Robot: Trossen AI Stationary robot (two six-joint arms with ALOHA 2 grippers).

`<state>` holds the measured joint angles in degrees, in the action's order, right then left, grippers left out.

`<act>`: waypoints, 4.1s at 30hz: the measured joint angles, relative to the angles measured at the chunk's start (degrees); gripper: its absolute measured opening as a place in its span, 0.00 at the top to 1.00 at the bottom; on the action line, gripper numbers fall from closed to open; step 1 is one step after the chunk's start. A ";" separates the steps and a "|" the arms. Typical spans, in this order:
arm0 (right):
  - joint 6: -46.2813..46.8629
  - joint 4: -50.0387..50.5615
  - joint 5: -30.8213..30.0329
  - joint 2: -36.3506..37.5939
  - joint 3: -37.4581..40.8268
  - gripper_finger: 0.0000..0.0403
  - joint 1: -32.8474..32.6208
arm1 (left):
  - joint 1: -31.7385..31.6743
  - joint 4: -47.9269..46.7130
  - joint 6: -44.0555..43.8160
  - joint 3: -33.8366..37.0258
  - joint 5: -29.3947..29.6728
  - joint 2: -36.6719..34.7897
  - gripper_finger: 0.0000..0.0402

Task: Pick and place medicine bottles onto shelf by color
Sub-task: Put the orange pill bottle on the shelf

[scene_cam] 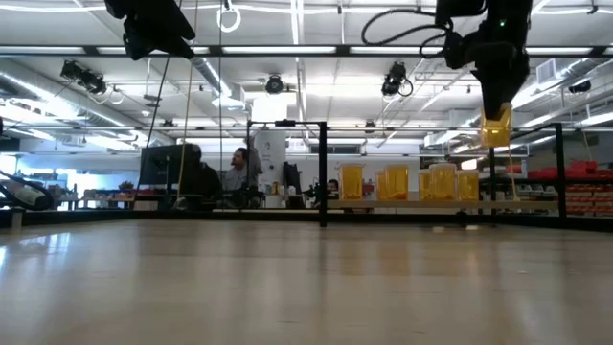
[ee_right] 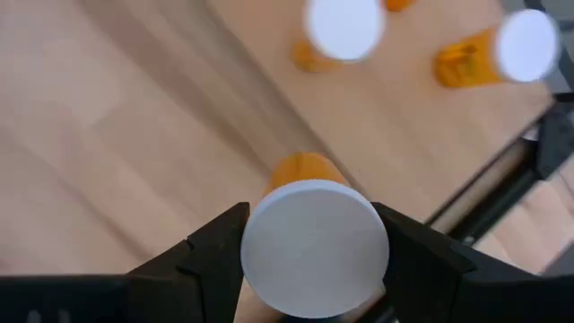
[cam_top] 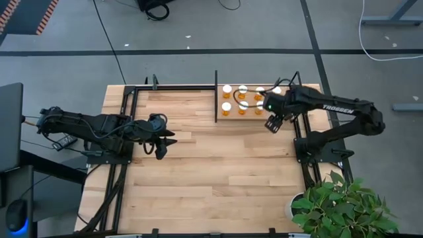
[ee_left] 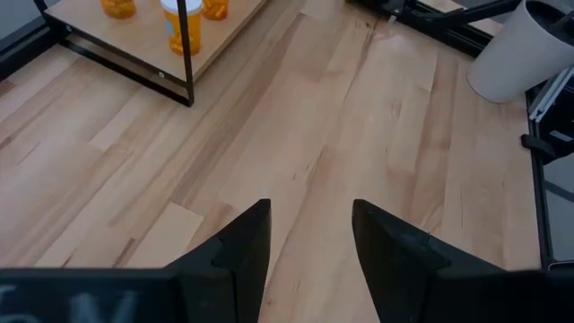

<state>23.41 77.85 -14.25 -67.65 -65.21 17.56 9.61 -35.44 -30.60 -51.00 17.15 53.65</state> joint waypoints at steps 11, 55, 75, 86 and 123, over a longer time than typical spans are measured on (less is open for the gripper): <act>-12.17 -1.67 0.03 -1.48 0.00 0.43 16.03 | 0.02 0.02 -0.75 0.00 -0.02 0.00 0.59; -12.32 -15.59 5.56 -10.02 7.91 0.43 27.45 | 0.00 -3.87 -3.75 0.00 -0.02 -0.03 0.59; -10.94 -20.40 7.83 -0.62 15.15 0.43 31.81 | 0.00 -3.80 -5.15 0.00 -0.02 -0.03 0.59; -20.79 -19.85 8.05 -0.65 15.15 0.43 31.78 | 0.00 -3.80 -6.30 0.00 -0.04 -0.03 0.59; -37.91 -20.84 8.75 -0.69 15.15 0.35 31.83 | 0.00 -3.80 -7.83 0.00 -0.07 -0.03 0.59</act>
<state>-14.50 57.01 -5.50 -68.34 -50.06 49.39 9.61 -39.24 -38.44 -51.00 17.08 53.63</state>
